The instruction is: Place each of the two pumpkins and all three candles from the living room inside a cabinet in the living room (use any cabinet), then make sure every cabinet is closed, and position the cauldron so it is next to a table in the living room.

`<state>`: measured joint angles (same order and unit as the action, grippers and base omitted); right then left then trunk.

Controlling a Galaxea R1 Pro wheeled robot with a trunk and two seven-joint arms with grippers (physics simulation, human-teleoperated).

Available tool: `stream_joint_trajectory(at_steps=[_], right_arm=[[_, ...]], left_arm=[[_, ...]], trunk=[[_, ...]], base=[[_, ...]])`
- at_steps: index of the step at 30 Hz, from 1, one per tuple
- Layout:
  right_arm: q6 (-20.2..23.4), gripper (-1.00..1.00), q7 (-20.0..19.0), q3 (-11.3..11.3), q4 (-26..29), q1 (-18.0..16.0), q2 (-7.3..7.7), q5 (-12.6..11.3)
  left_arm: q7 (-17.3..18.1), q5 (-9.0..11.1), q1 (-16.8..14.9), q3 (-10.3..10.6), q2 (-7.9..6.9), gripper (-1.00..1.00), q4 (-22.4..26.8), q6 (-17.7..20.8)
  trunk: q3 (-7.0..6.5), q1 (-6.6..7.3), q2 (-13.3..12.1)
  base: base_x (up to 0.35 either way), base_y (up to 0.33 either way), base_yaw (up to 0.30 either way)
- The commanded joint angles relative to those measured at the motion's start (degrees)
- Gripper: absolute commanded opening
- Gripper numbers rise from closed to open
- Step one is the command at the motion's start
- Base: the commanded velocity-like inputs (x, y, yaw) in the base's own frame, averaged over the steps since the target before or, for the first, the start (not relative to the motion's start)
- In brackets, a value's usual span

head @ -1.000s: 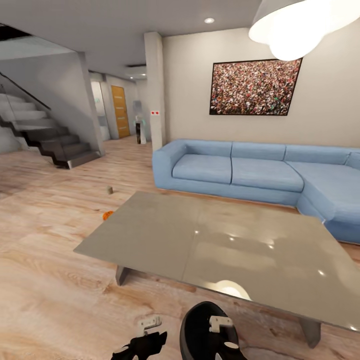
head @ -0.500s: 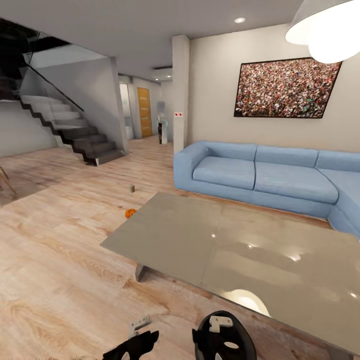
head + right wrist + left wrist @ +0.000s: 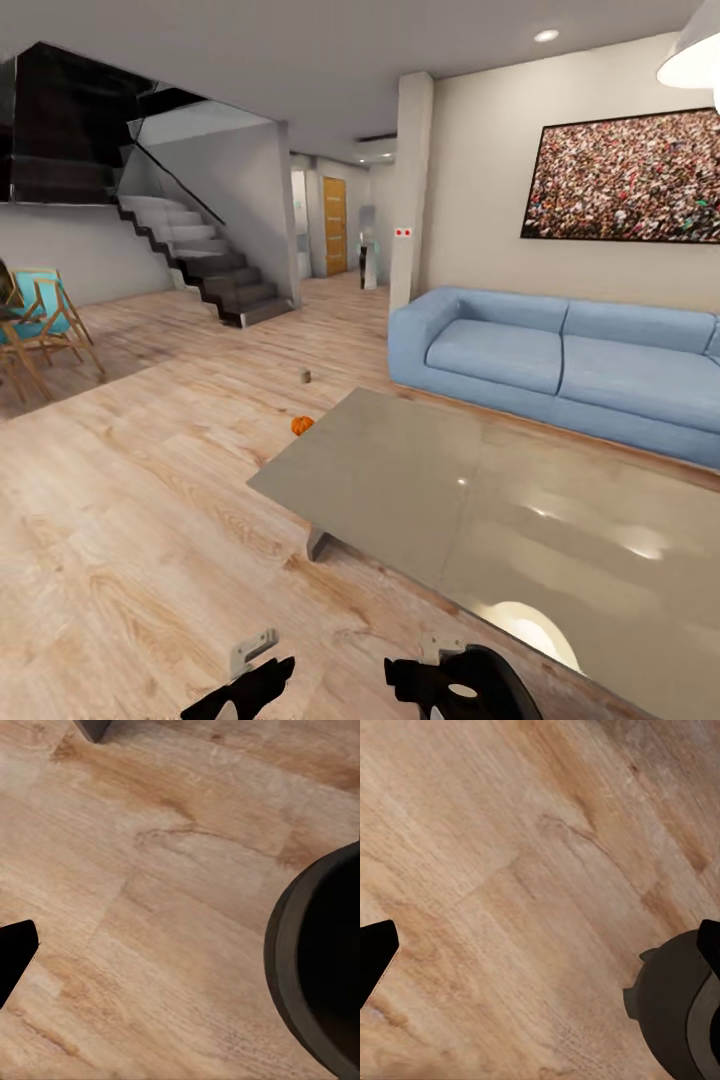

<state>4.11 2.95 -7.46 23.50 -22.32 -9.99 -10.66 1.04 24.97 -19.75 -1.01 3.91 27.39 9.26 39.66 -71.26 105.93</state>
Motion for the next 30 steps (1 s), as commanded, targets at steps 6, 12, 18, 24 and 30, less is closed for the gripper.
stream_joint_trajectory(at_steps=[6,12,18,24,30], right_arm=[[0.28,1.00,0.30,-0.45,0.14,0.00,0.06,-0.59],[0.18,1.00,0.26,-0.45,0.22,0.00,0.06,-0.59],[0.11,1.00,0.22,-0.45,0.23,0.00,0.06,-0.59],[0.03,1.00,0.21,-0.44,0.23,0.00,0.02,-0.59],[0.07,1.00,0.29,-0.45,0.17,0.00,-0.01,-0.59]], left_arm=[[0.11,0.51,-0.02,-0.20,-0.03,1.00,0.03,0.32],[0.11,0.52,-0.02,-0.29,-0.11,1.00,0.11,0.32],[0.11,0.52,-0.02,-0.31,-0.05,1.00,0.09,0.32],[0.11,0.52,-0.02,-0.30,-0.05,1.00,-0.05,0.32],[0.09,0.52,-0.02,-0.31,0.02,1.00,-0.19,0.32]], trunk=[[-1.03,1.33,-2.40],[-2.10,2.65,-4.80],[-3.18,3.97,-7.21],[-4.25,5.29,-9.62],[-5.19,6.60,-12.02]], base=[[-0.201,0.000,0.253],[-0.081,0.000,0.032],[-0.001,0.000,0.000],[0.000,0.000,0.033],[-0.173,0.000,0.232]])
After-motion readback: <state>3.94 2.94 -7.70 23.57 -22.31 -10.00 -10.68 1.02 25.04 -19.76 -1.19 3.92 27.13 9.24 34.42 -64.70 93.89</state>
